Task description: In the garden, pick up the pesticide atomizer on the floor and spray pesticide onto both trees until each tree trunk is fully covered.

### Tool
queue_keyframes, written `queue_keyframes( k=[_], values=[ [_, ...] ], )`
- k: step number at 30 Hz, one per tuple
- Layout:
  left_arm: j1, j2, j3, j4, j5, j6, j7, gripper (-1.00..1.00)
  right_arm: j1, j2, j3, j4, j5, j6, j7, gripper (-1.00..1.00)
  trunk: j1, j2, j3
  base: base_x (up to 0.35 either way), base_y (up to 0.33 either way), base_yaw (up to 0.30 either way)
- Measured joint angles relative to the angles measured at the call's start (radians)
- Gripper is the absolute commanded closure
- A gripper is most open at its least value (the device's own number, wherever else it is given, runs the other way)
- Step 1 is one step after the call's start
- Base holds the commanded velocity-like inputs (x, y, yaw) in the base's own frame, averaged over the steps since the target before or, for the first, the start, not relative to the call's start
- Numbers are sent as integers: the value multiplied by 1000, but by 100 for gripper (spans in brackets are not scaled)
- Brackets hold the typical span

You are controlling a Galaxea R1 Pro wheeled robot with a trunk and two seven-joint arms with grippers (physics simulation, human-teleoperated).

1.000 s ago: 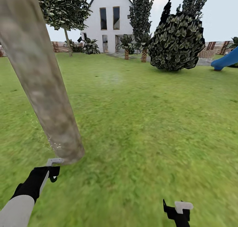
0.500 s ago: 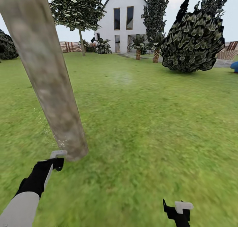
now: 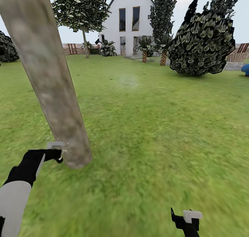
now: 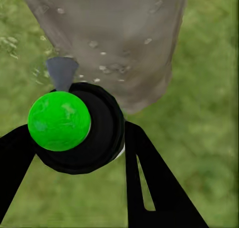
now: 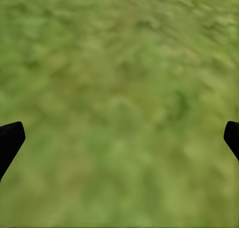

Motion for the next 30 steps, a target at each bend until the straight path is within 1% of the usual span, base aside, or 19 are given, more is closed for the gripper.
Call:
queue_keyframes(
  k=[1,2,4,6,8,10,11,14,15,17,18,19,20,21,22,23,24,26,30],
  values=[
    [-6,-12,0,-1,3,1,-1,100,0,0,0,0,0,-1,0,-100,0,0,0,87,0,0],
    [-8,-16,0,-2,-1,0,-1,100,0,0,0,0,0,0,-1,-100,0,0,0,45,0,0],
    [-7,-16,0,-3,-5,-1,-1,100,0,0,0,0,0,0,-1,-100,0,0,0,17,0,0],
    [-10,-4,7,-4,-9,0,-1,100,0,0,0,0,0,0,-1,-100,0,0,0,3,0,0],
    [-7,25,9,-22,-7,2,-3,100,1,0,0,0,0,0,-1,-100,0,0,0,0,0,0],
    [-1,25,2,-35,-1,11,-3,100,0,0,0,0,0,0,-1,-100,0,0,0,-181,28,0],
    [2,19,1,-48,2,15,-3,100,0,0,0,0,0,0,-1,-100,0,0,0,-172,24,0],
    [-7,-28,-2,-66,6,18,-3,100,1,0,0,0,0,0,-1,-100,0,0,0,-47,7,0],
    [-10,-33,-2,-70,0,22,-3,100,1,0,0,0,0,0,-1,-100,0,0,0,-6,1,0],
    [-54,-25,-1,-107,0,104,-7,100,0,0,0,0,0,0,-1,-100,0,0,0,-2,0,0],
    [-70,-17,1,-114,-3,122,-10,100,0,0,0,0,0,0,-1,-100,0,0,0,0,0,0],
    [-75,13,5,-116,-6,130,-23,100,0,0,0,0,0,0,-1,-100,0,0,0,0,0,0],
    [-72,33,6,-116,-5,131,-40,100,0,0,0,0,0,0,-1,-100,0,0,0,0,0,0],
    [-67,46,-2,-117,3,129,-86,100,0,0,0,0,0,0,-1,-100,0,0,0,0,0,0],
    [-66,42,-3,-118,5,129,-108,100,0,0,0,0,0,0,-1,-100,0,0,0,0,0,0],
    [-67,33,-5,-119,5,131,-114,100,1,0,0,0,0,0,-1,-100,0,0,0,0,0,0],
    [-74,16,-19,-120,11,136,-117,100,1,0,0,0,0,0,-1,-100,0,0,0,0,0,0],
    [-82,3,-30,-122,4,138,-118,100,0,0,0,0,0,0,-1,-100,0,0,0,0,0,0],
    [-81,18,-22,-165,-3,140,-119,100,0,0,0,0,0,0,-1,-100,0,0,0,-155,48,0]
  ],
)
